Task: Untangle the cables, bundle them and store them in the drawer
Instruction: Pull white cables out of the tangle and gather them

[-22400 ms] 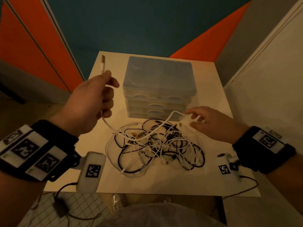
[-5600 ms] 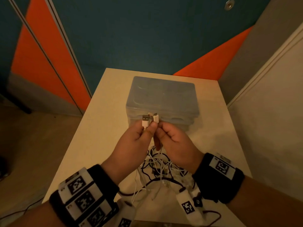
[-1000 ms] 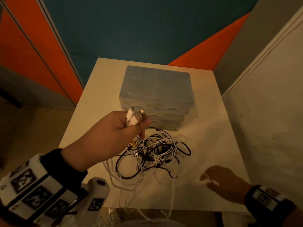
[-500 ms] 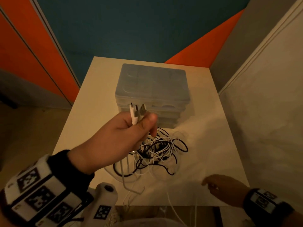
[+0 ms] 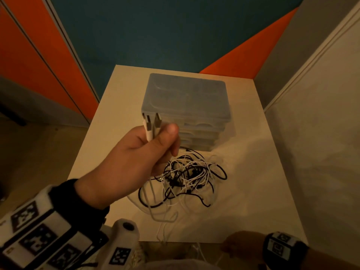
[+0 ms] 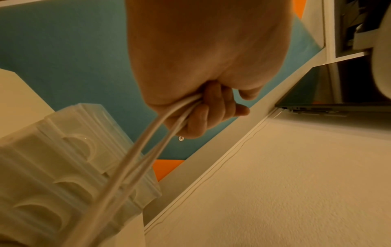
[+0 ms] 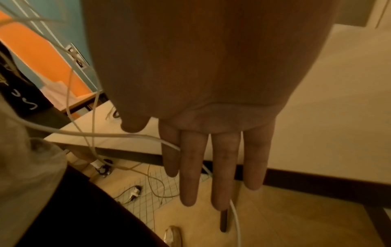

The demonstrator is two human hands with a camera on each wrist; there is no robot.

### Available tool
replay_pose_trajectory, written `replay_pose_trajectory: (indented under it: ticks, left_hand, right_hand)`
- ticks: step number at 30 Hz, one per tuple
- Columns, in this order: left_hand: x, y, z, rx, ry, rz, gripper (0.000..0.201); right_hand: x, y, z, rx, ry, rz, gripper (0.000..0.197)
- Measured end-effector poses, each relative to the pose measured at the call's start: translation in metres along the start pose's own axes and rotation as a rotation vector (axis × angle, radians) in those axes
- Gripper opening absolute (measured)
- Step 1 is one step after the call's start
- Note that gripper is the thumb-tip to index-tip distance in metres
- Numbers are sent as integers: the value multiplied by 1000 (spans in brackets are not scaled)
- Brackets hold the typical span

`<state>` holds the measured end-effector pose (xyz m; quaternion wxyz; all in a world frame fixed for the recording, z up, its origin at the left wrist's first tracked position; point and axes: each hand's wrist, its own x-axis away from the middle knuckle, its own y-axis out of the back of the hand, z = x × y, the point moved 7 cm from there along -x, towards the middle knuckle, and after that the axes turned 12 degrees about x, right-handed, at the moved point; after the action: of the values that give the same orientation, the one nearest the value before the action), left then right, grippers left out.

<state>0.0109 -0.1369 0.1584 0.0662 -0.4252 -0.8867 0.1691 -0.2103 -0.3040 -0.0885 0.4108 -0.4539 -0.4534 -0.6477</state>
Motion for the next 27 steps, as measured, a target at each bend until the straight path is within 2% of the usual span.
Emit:
replay_pose_trajectory:
  ticks: [5, 7, 9, 10, 13, 14, 15, 16, 18, 20, 23, 25, 27]
  left_hand:
    - [3, -8, 15, -31, 62, 116, 37]
    - [4, -11, 25, -63, 101, 146, 38]
    - [5, -14, 32, -37, 124, 176, 44]
    - [4, -16, 34, -19, 127, 187, 46]
    - [3, -16, 36, -6, 130, 191, 46]
    - [3, -15, 37, -8, 133, 191, 47]
    - [3, -14, 37, -11, 135, 190, 48]
    - [3, -13, 38, -16, 136, 189, 48]
    - [3, -10, 39, -19, 138, 181, 49]
    - [3, -8, 42, -13, 140, 169, 47]
    - [3, -3, 47, -23, 152, 132, 38]
    - [2, -1, 47, -33, 152, 137, 42]
    - [1, 3, 46, -48, 143, 131, 45]
  right_hand:
    - [-1, -4, 5, 88, 168, -17, 44]
    - [-1, 4, 5, 196, 241, -109, 38]
    - [-8, -3, 2, 128, 259, -114, 37]
    - [-11, -6, 0, 184, 246, -108, 39]
    - [-17, -20, 9, -24, 282, -121, 46]
    - [-19, -29, 14, 95, 326, -119, 47]
    - [-13, -26, 17, 225, 316, -168, 47]
    - [-12, -24, 15, 243, 274, -141, 46]
    - [-11, -13, 10, 160, 196, -116, 40]
    - [-3, 16, 7, 90, 148, -276, 35]
    - [18, 64, -4, -45, 118, -613, 27]
    - [30, 92, -12, -115, 73, -816, 21]
    - [38, 118, -23, -233, 3, -958, 19]
